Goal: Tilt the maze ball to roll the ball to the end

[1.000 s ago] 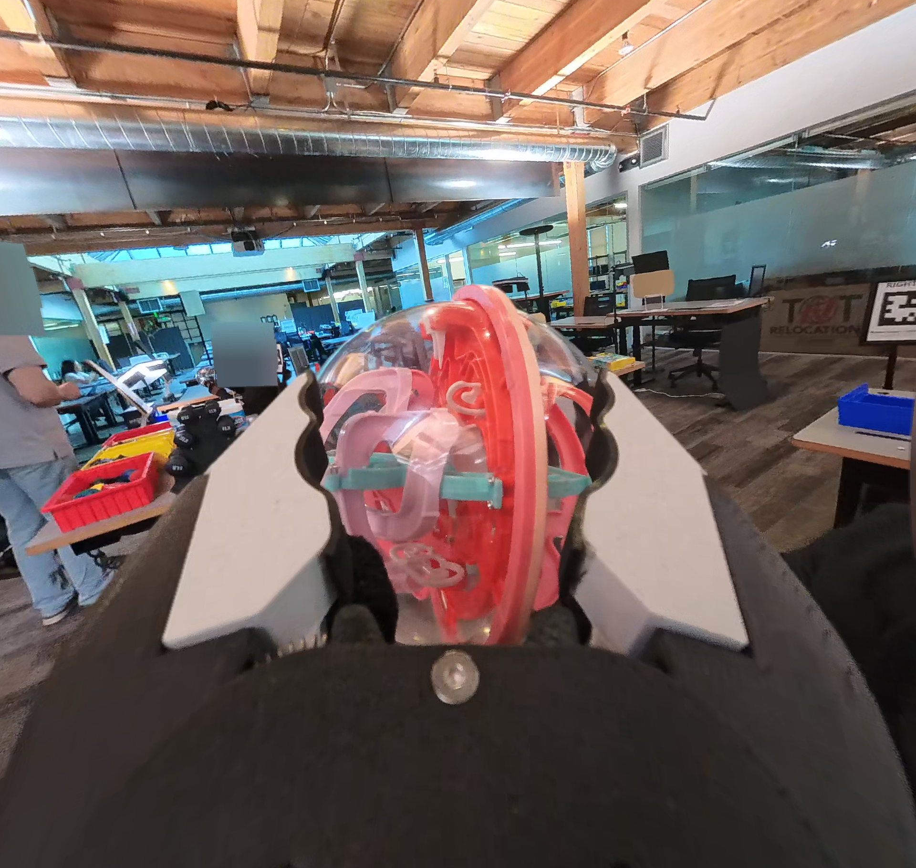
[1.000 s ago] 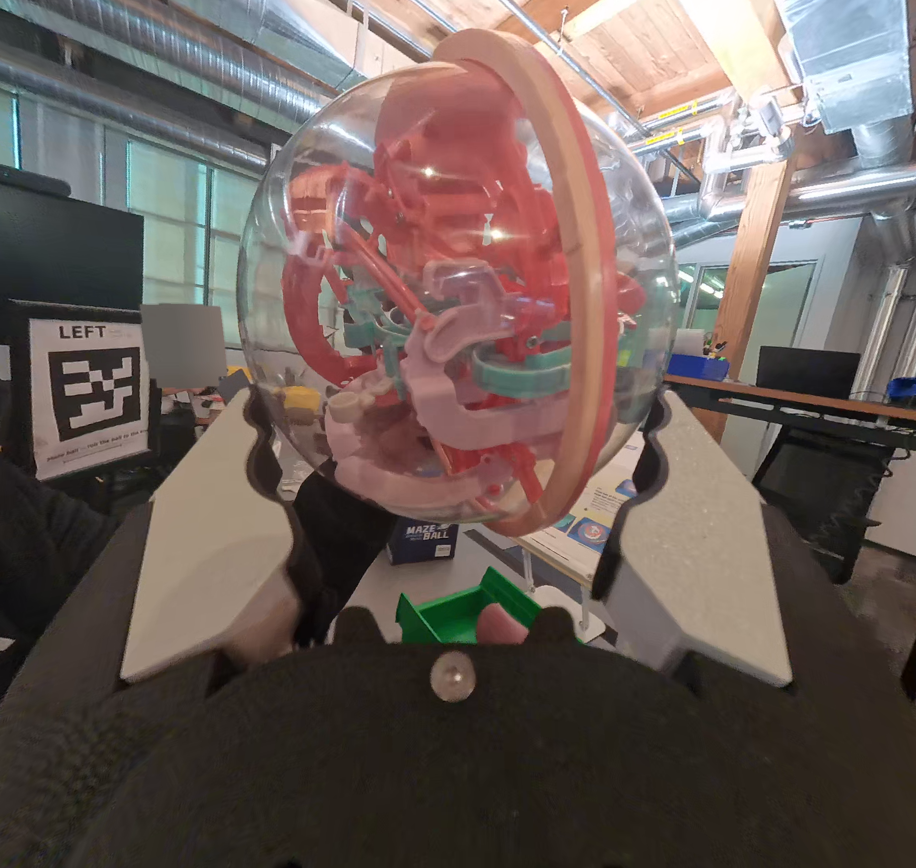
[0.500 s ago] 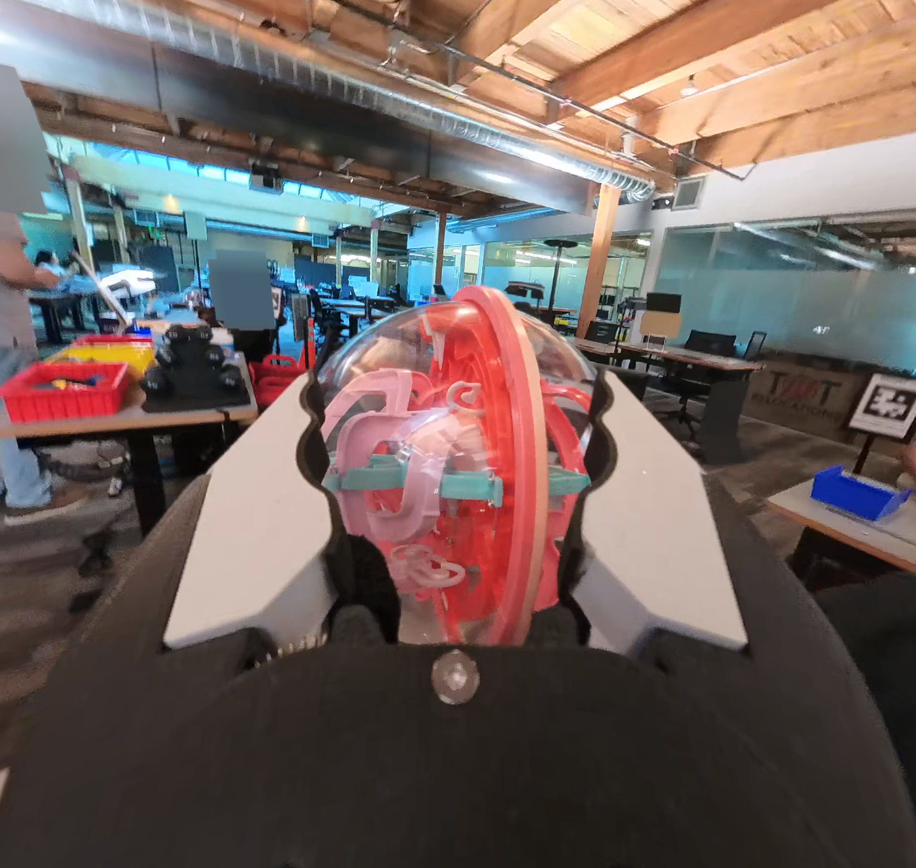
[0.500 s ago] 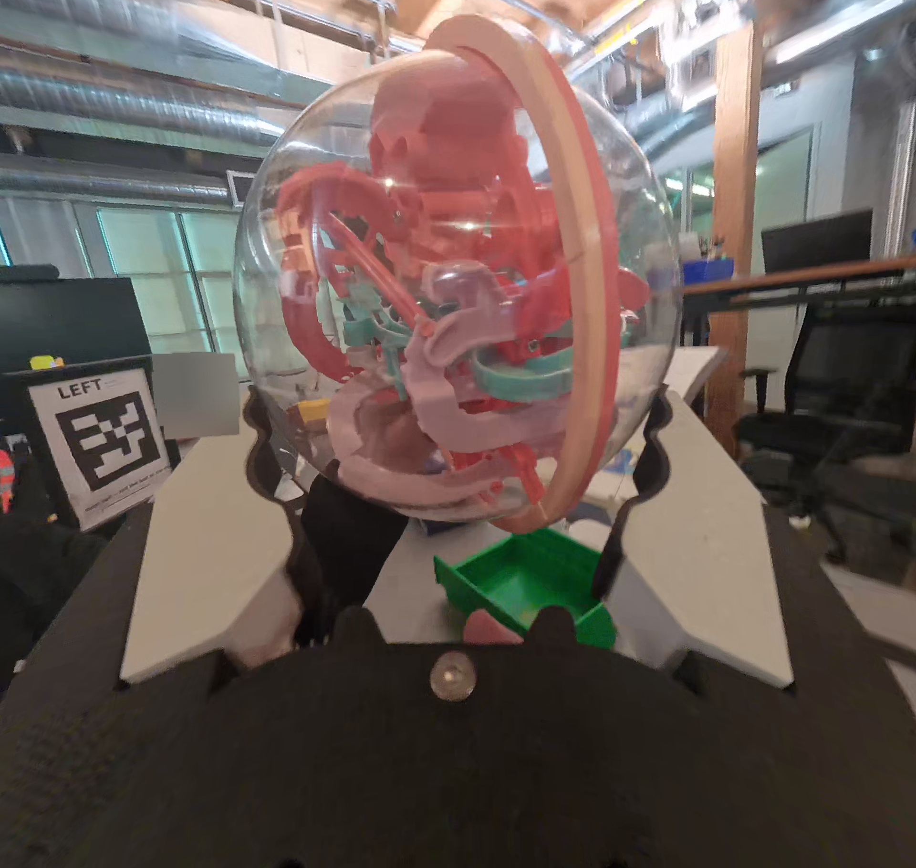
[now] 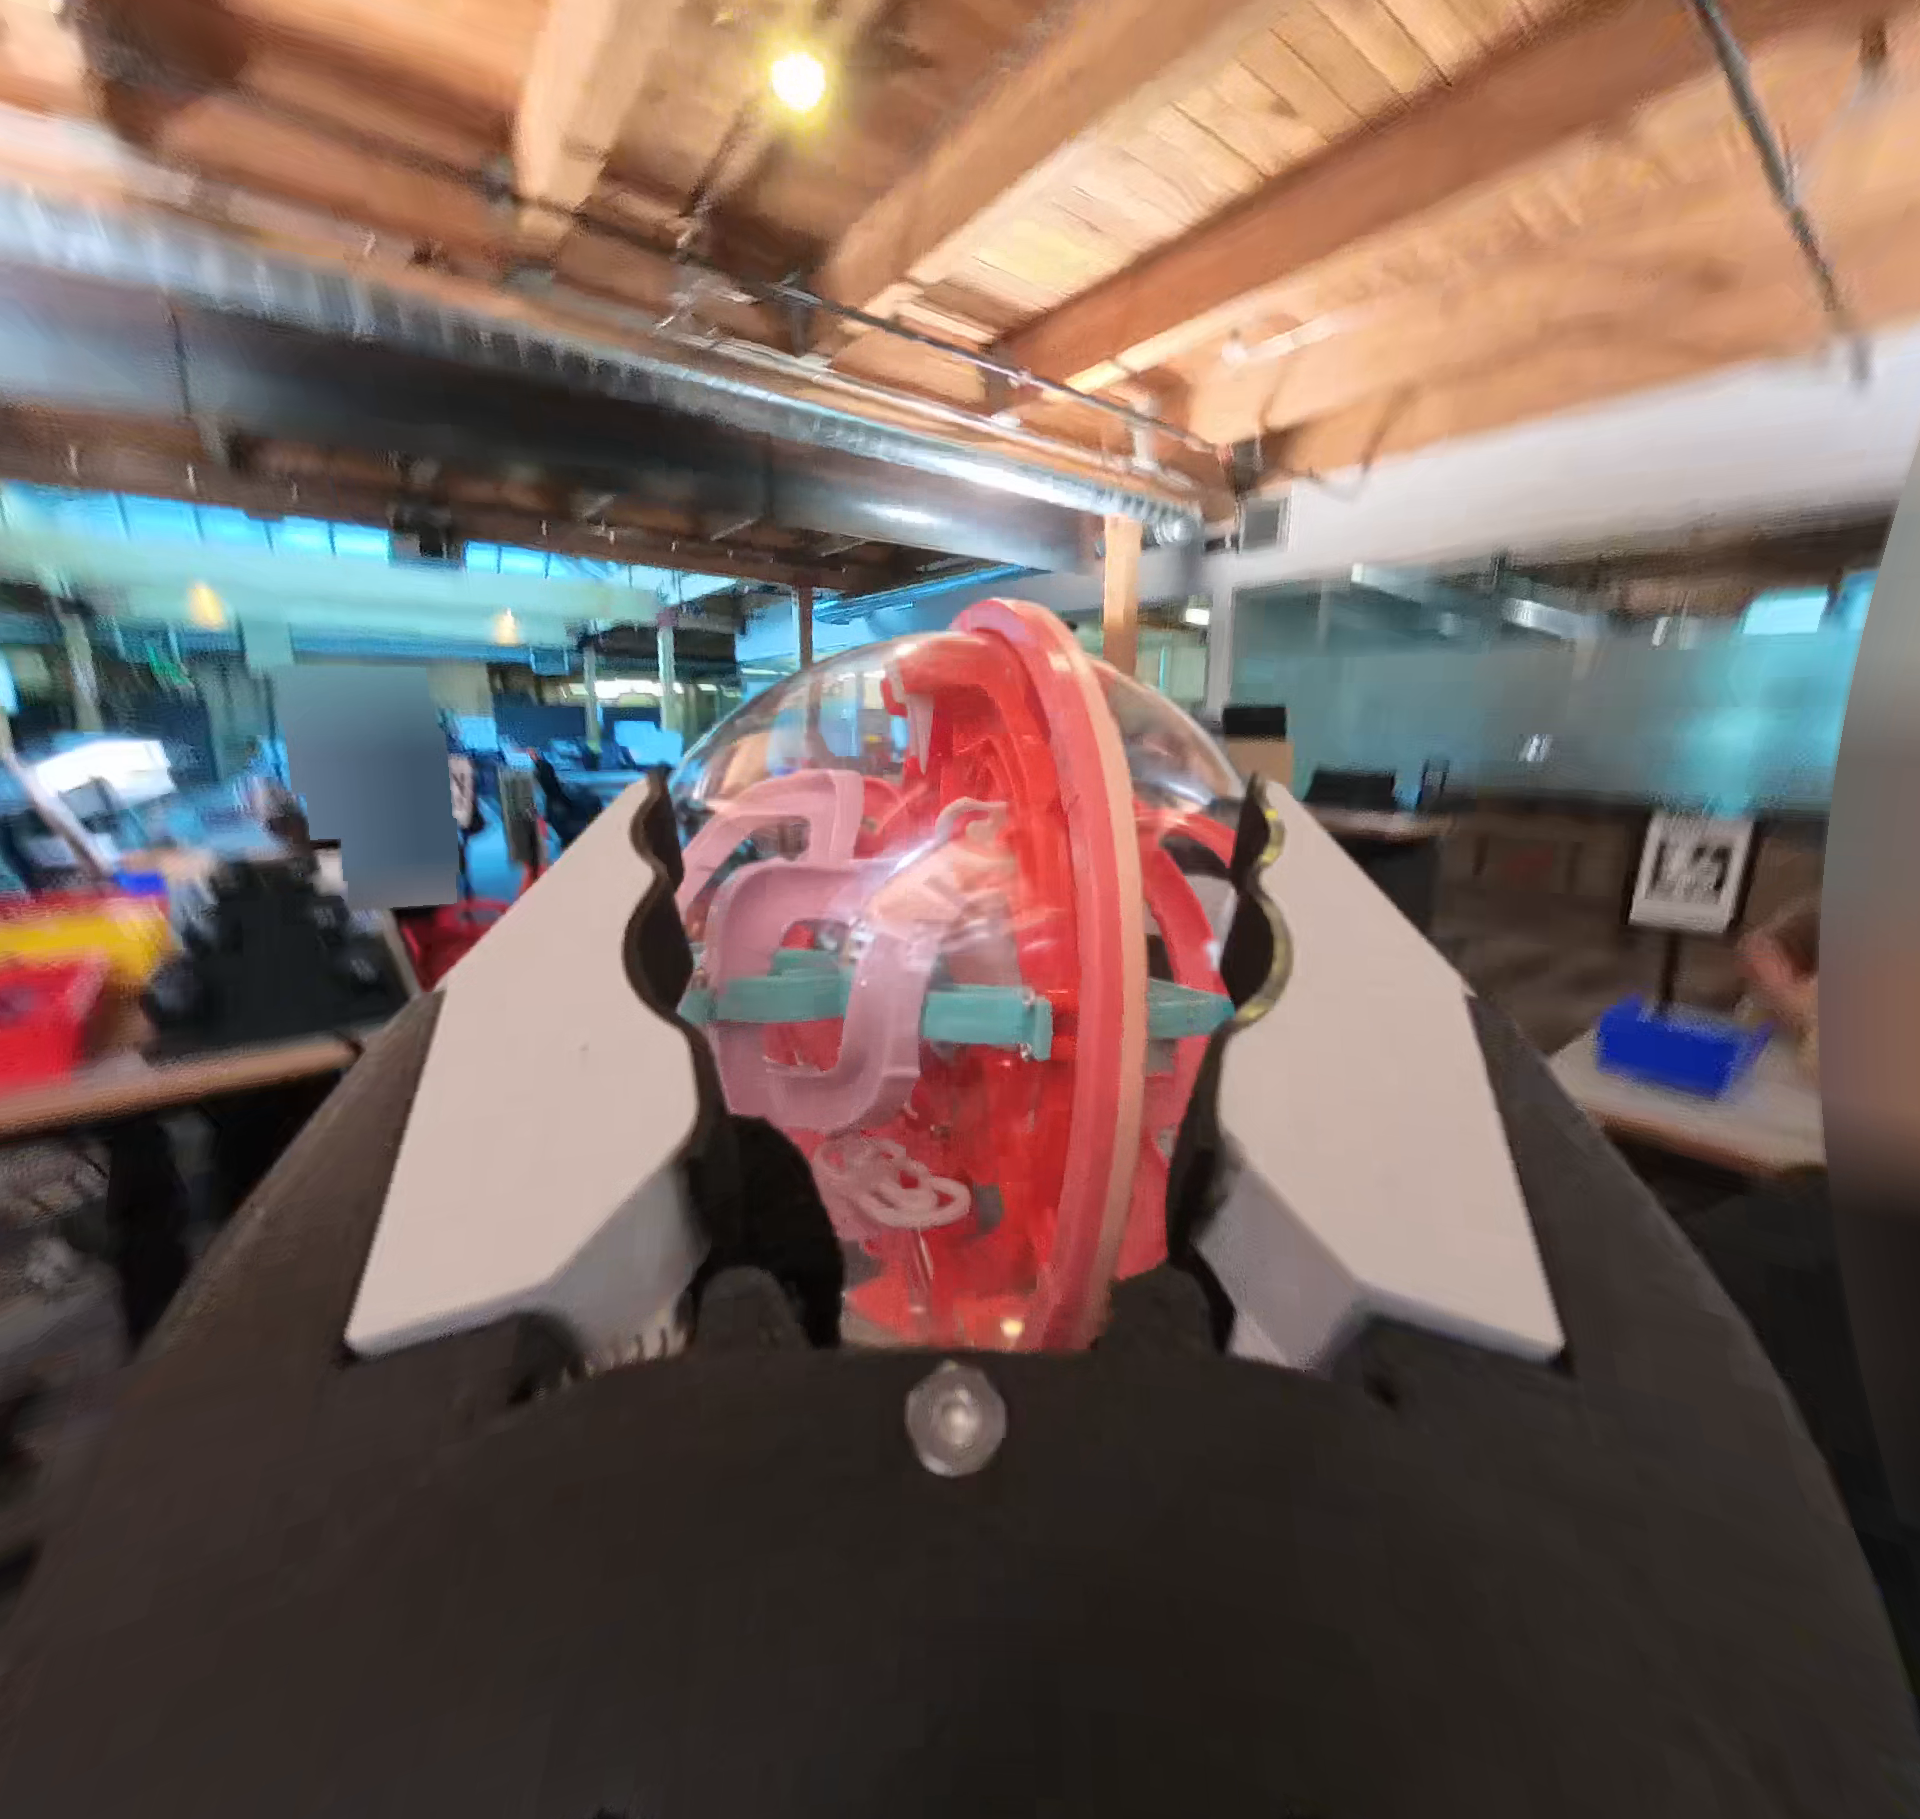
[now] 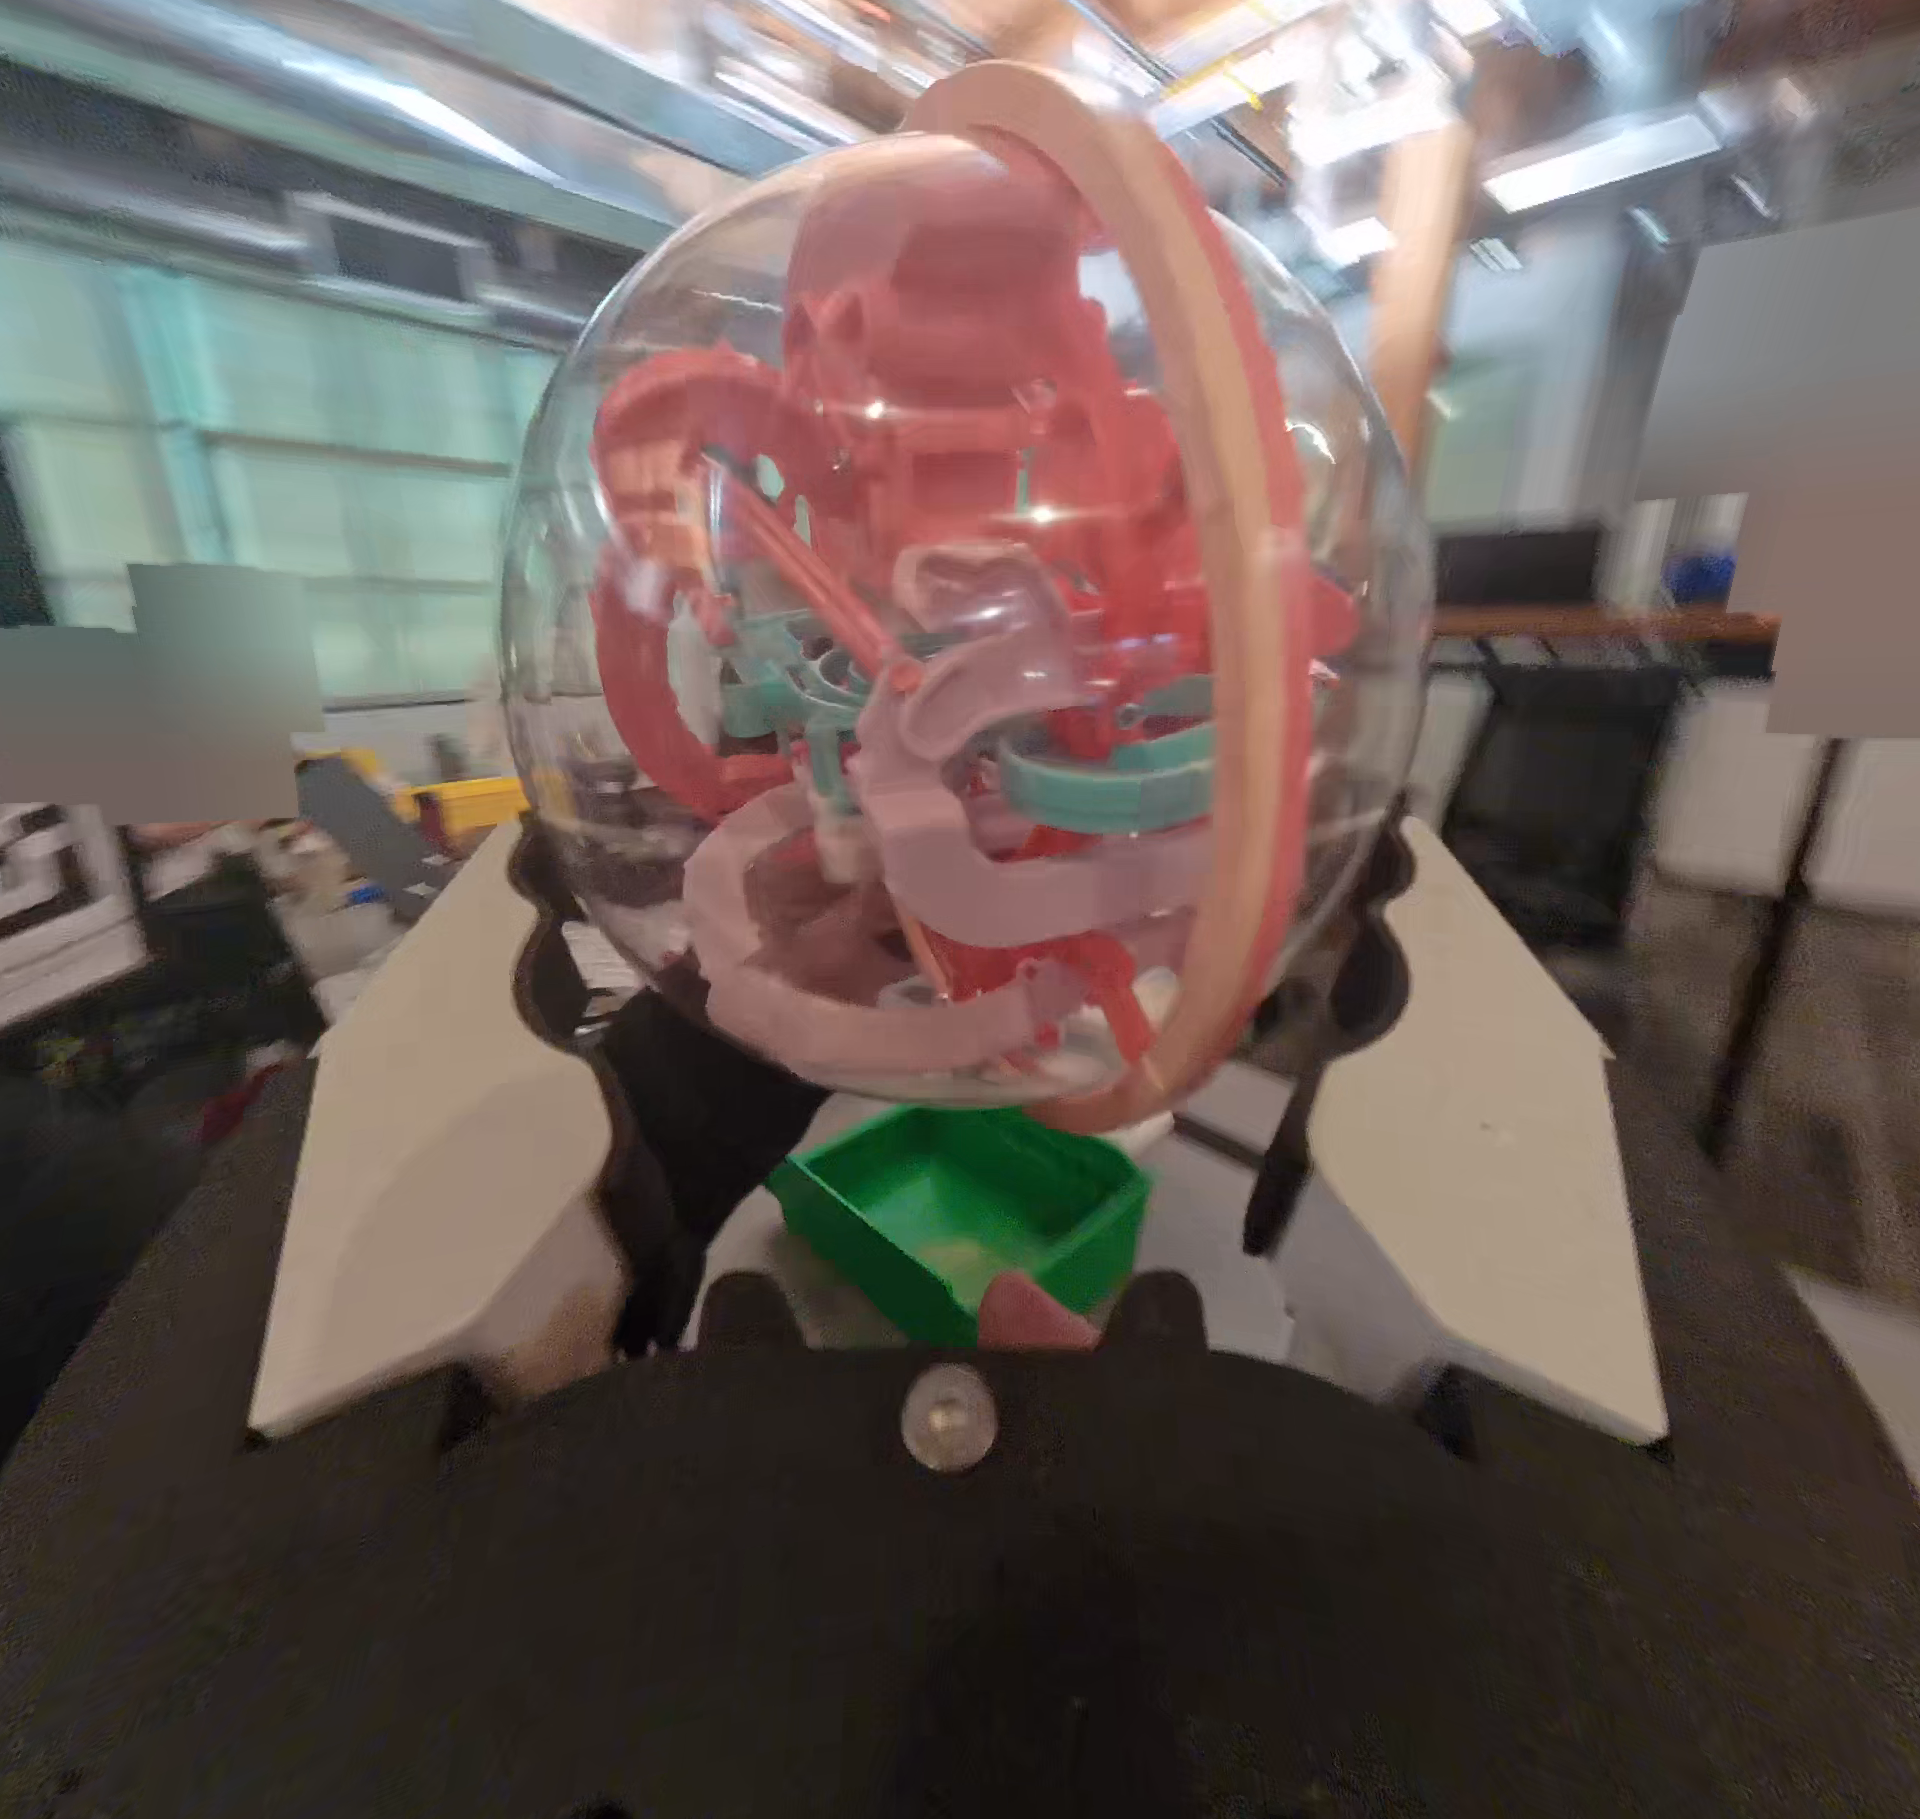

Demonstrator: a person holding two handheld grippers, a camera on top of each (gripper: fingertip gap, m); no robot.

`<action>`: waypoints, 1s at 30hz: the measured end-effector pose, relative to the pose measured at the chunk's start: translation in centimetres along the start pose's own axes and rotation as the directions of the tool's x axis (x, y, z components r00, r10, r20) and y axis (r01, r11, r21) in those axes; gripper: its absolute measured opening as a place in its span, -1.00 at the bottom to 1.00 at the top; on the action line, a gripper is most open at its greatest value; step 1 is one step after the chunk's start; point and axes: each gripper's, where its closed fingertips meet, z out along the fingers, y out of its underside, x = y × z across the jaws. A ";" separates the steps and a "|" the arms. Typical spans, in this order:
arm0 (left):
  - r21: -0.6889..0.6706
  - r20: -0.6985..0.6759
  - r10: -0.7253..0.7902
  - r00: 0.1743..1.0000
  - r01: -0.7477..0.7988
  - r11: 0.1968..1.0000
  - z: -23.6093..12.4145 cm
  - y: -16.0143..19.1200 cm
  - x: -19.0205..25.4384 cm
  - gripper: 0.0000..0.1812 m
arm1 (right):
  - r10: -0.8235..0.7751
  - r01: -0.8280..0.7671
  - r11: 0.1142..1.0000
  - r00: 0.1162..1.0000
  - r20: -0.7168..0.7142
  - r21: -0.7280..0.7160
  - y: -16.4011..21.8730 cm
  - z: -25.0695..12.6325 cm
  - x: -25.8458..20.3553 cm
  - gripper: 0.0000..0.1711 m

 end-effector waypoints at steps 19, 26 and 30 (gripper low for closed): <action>0.073 0.211 -0.386 0.898 0.379 0.923 -7.2 14.4 -8.8 0.14 | 0.362 -0.385 0.909 0.919 -0.153 -0.160 15.3 -2.6 5.4 0.81; 0.106 0.161 -0.432 0.887 0.420 0.901 -7.2 16.2 -9.0 0.13 | 0.367 -0.394 0.905 0.913 -0.177 -0.157 16.1 -4.1 5.3 0.78; 0.113 0.061 -0.264 0.963 0.256 0.960 -5.0 12.6 -4.6 0.13 | 0.172 -0.186 0.972 0.979 -0.108 -0.143 11.5 -4.2 2.0 0.77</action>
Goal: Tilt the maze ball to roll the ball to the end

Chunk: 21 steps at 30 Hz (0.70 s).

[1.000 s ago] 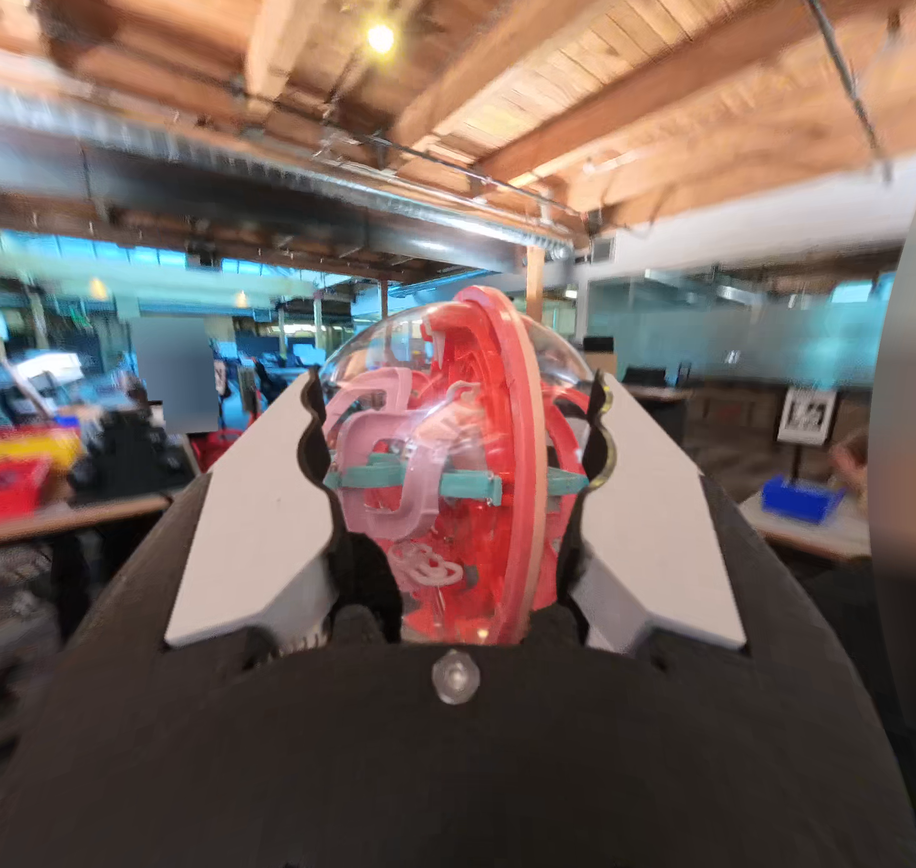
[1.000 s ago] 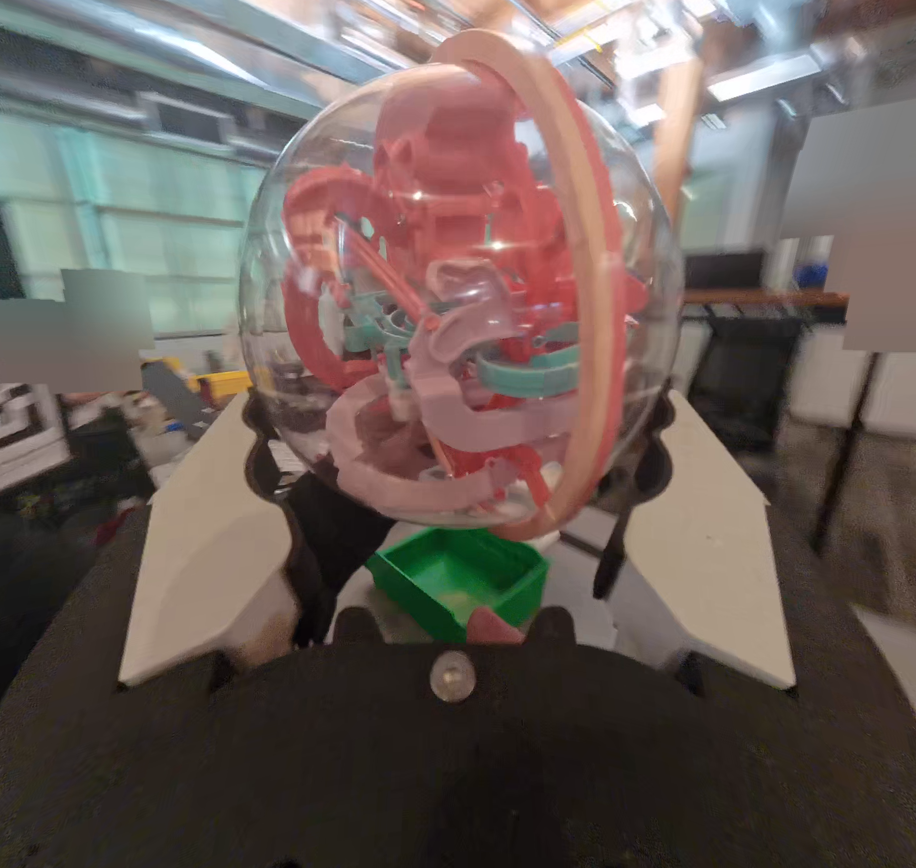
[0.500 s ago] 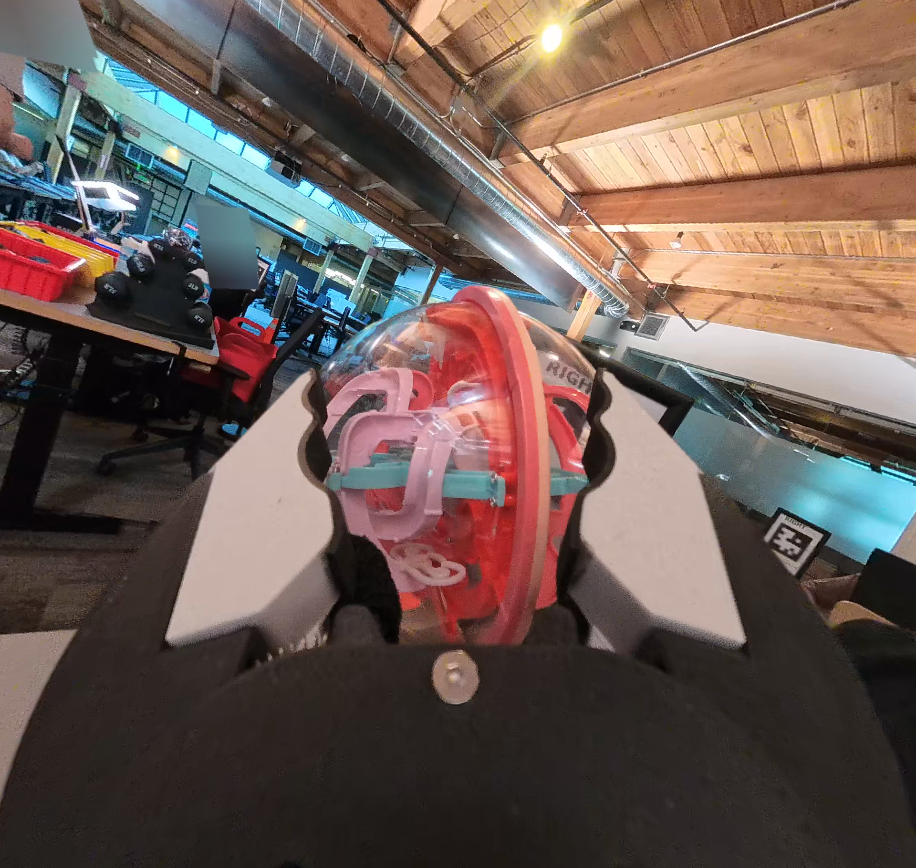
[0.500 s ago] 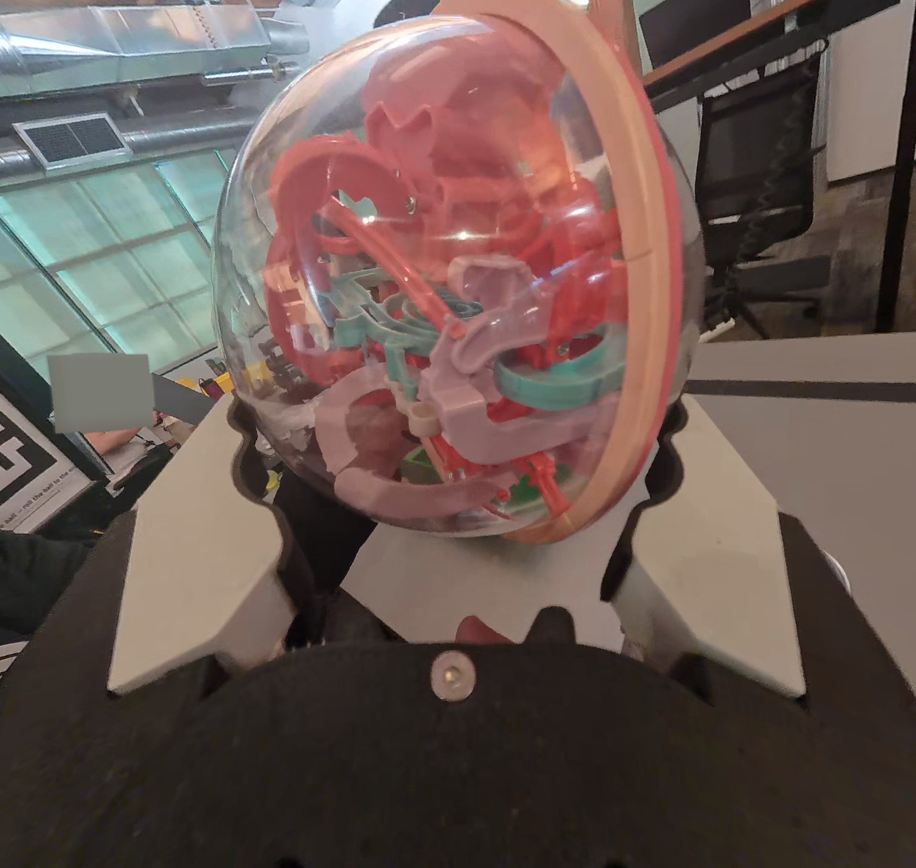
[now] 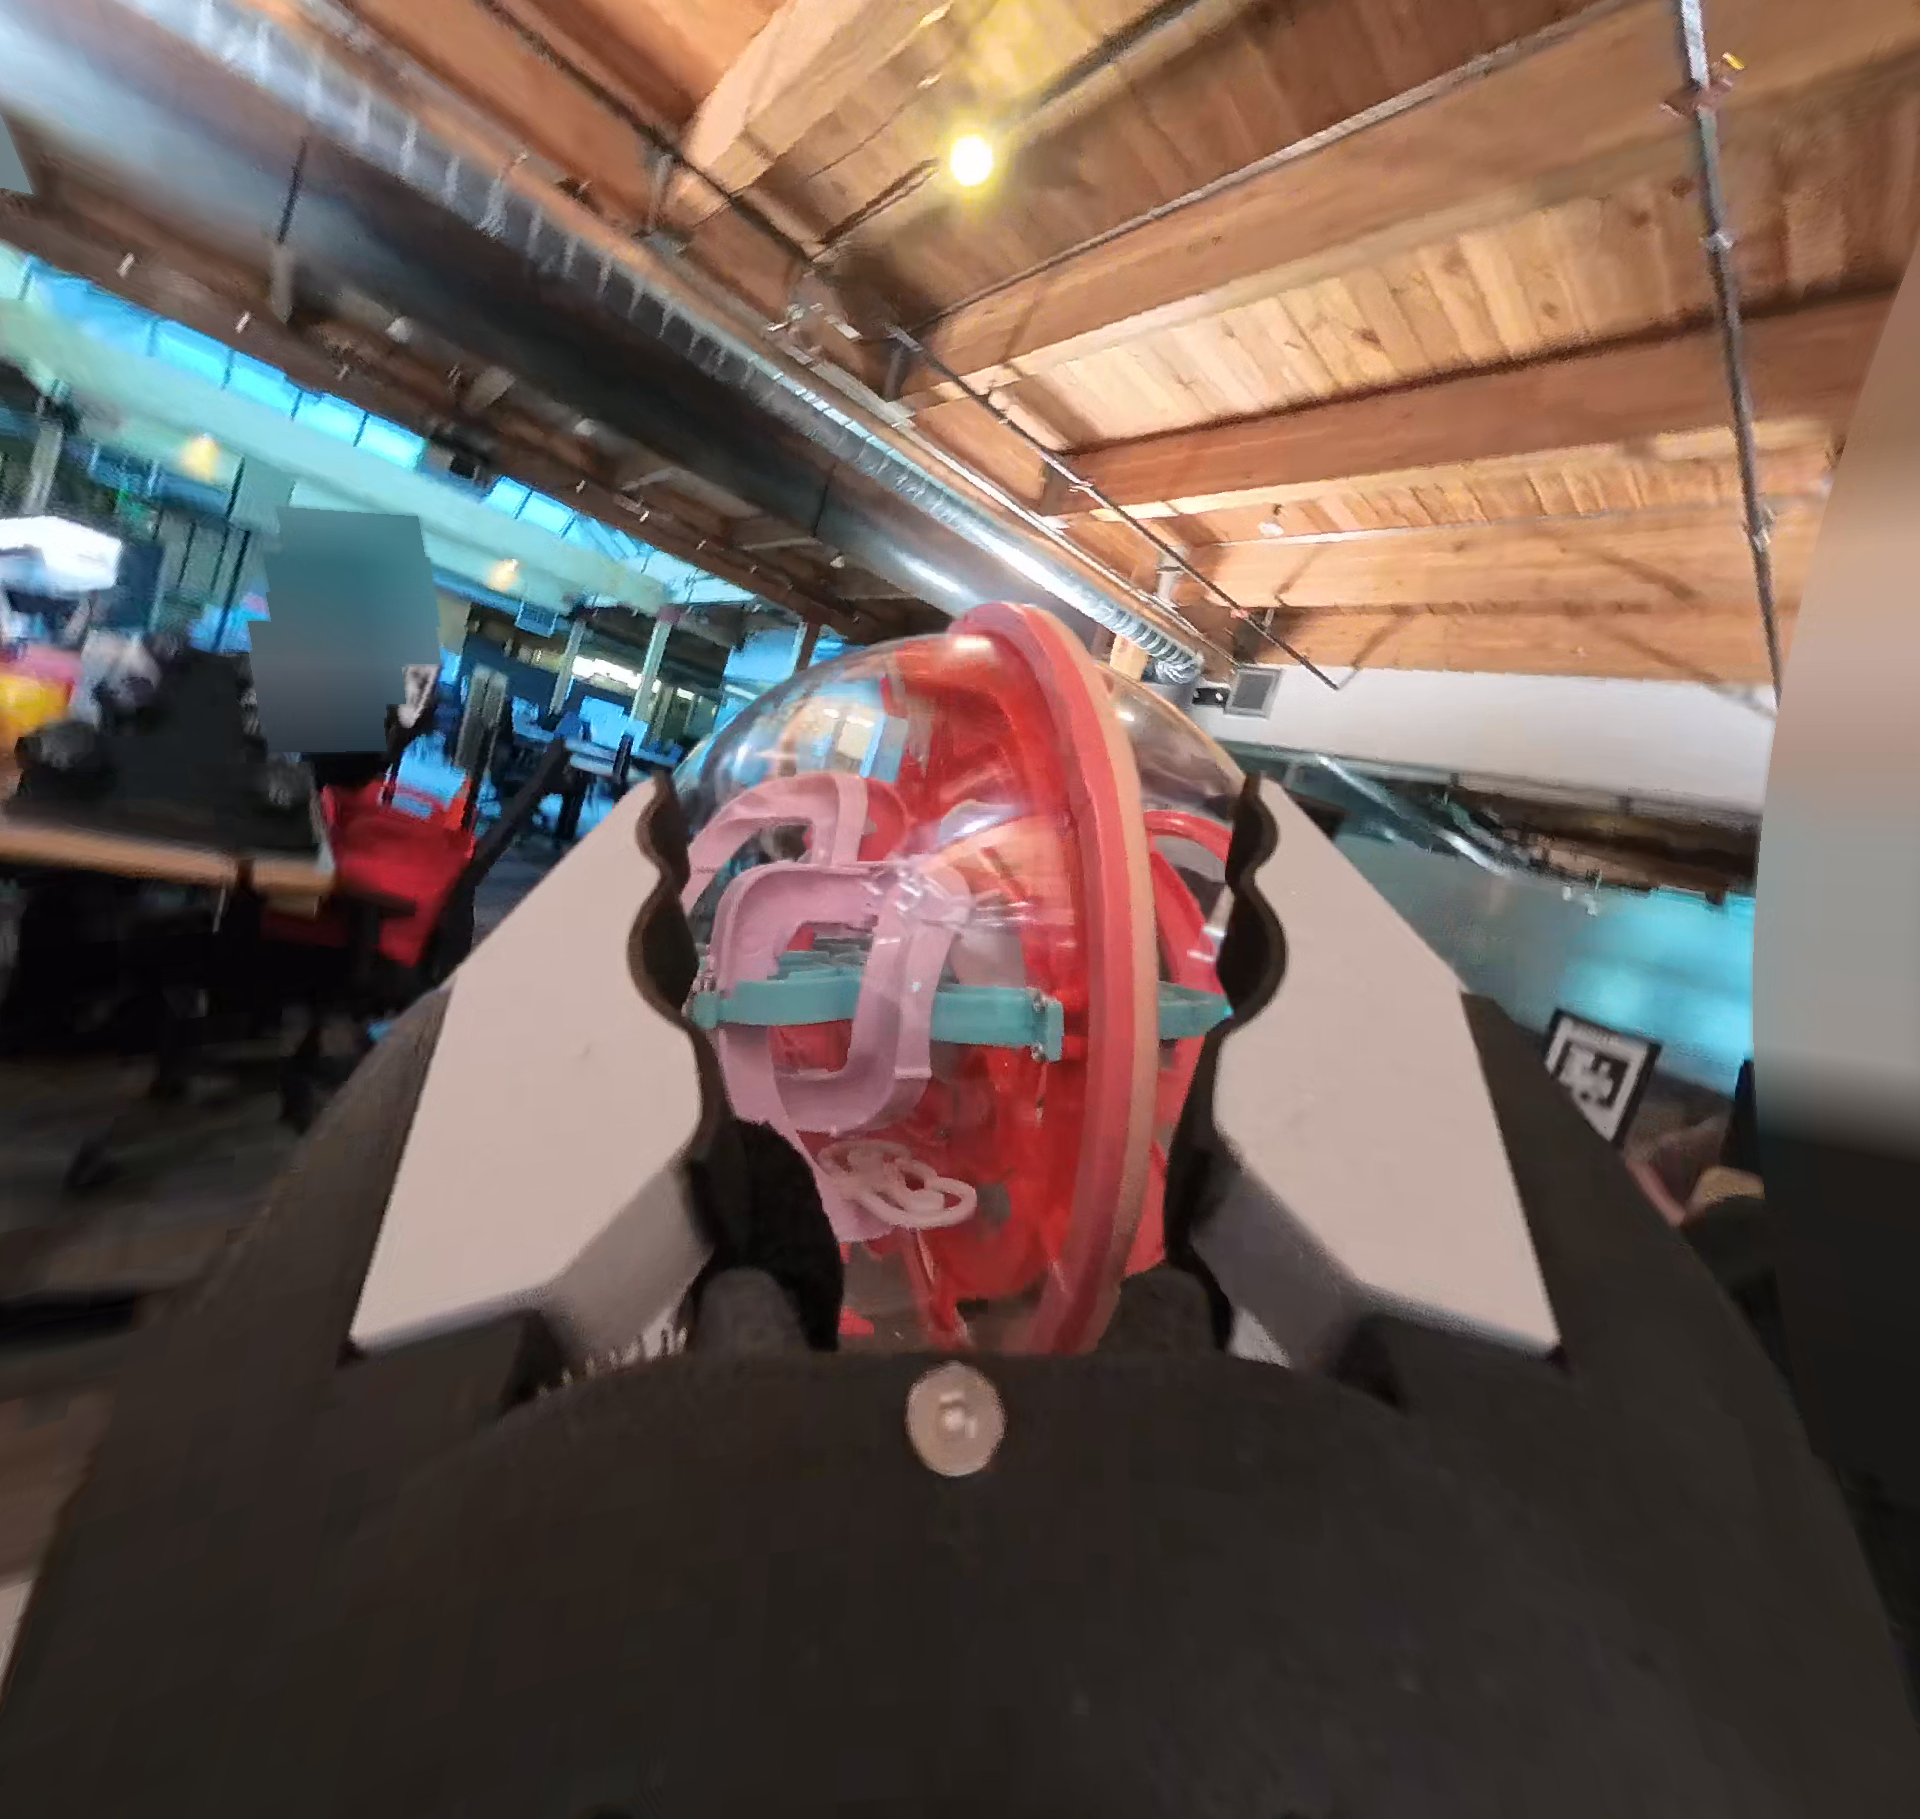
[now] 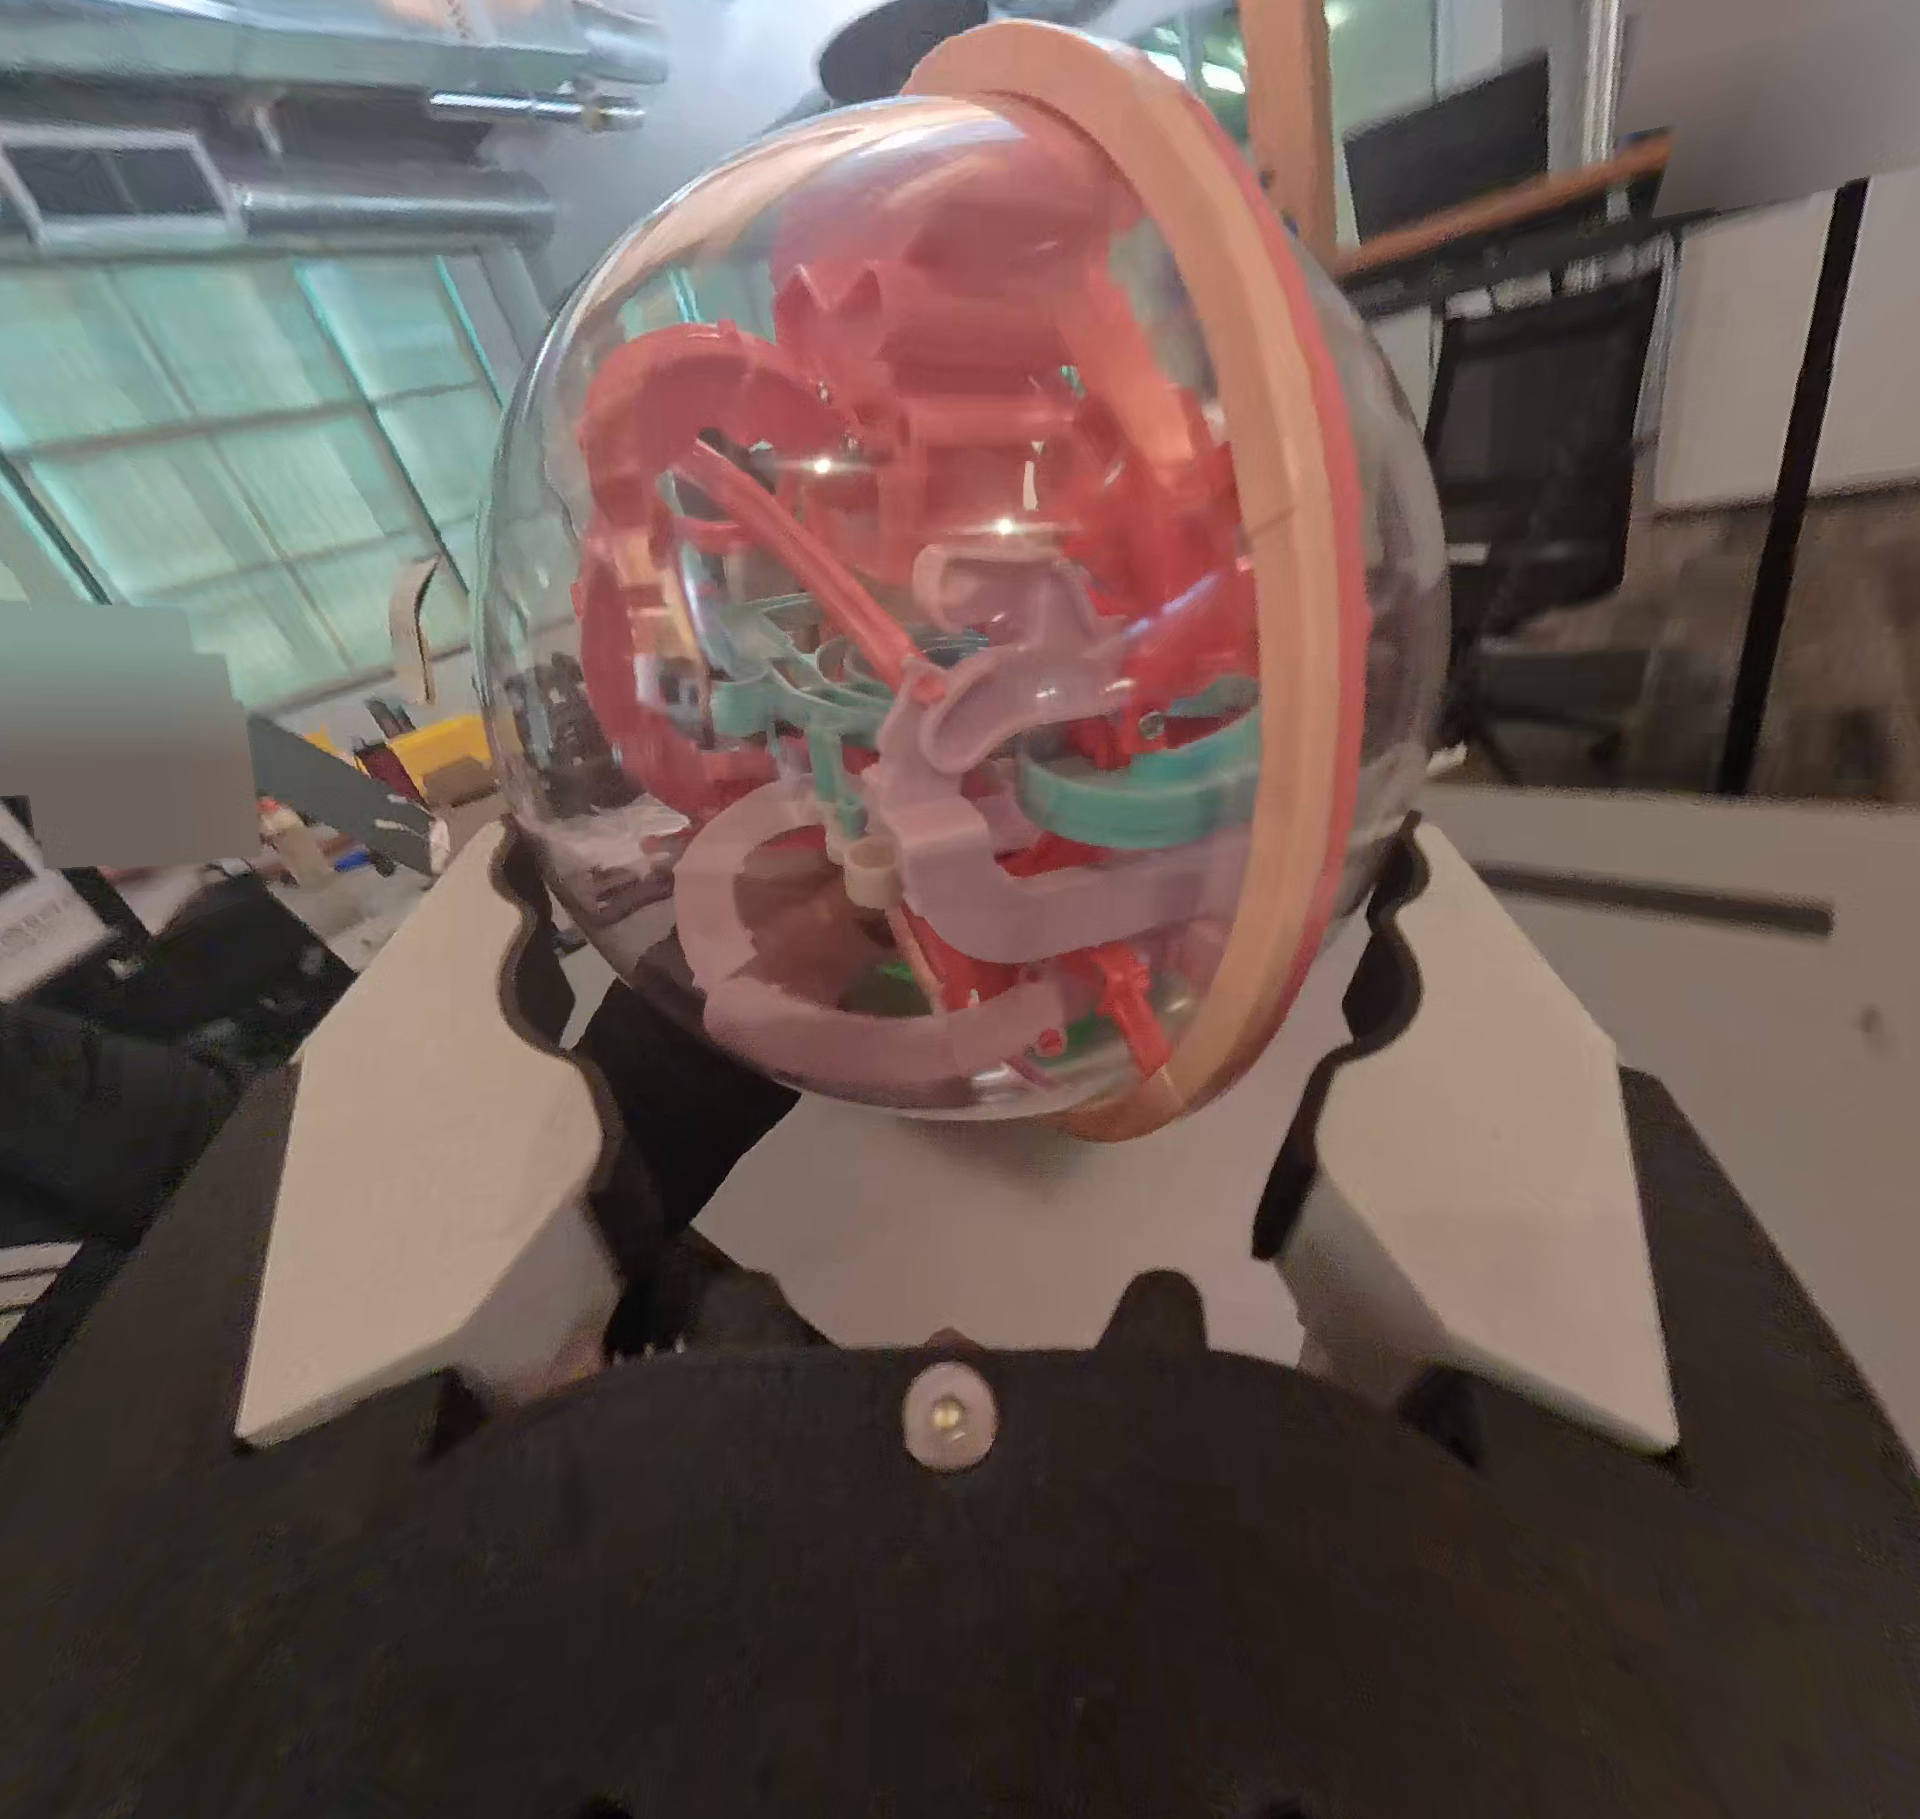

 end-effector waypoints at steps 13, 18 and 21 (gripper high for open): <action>0.042 0.100 -0.080 0.992 0.076 0.996 0.0 -0.7 -4.6 0.12 | 0.158 -0.158 0.987 0.987 -0.030 -0.018 0.3 1.4 4.6 0.82; 0.056 0.158 -0.185 0.970 0.178 0.982 -2.0 2.2 -7.7 0.12 | 0.260 -0.262 0.964 0.964 -0.052 -0.036 3.6 1.3 6.6 0.82; 0.048 0.174 -0.212 0.962 0.207 0.977 -2.2 2.9 -8.7 0.12 | 0.292 -0.295 0.955 0.955 -0.059 -0.043 4.4 1.3 7.2 0.82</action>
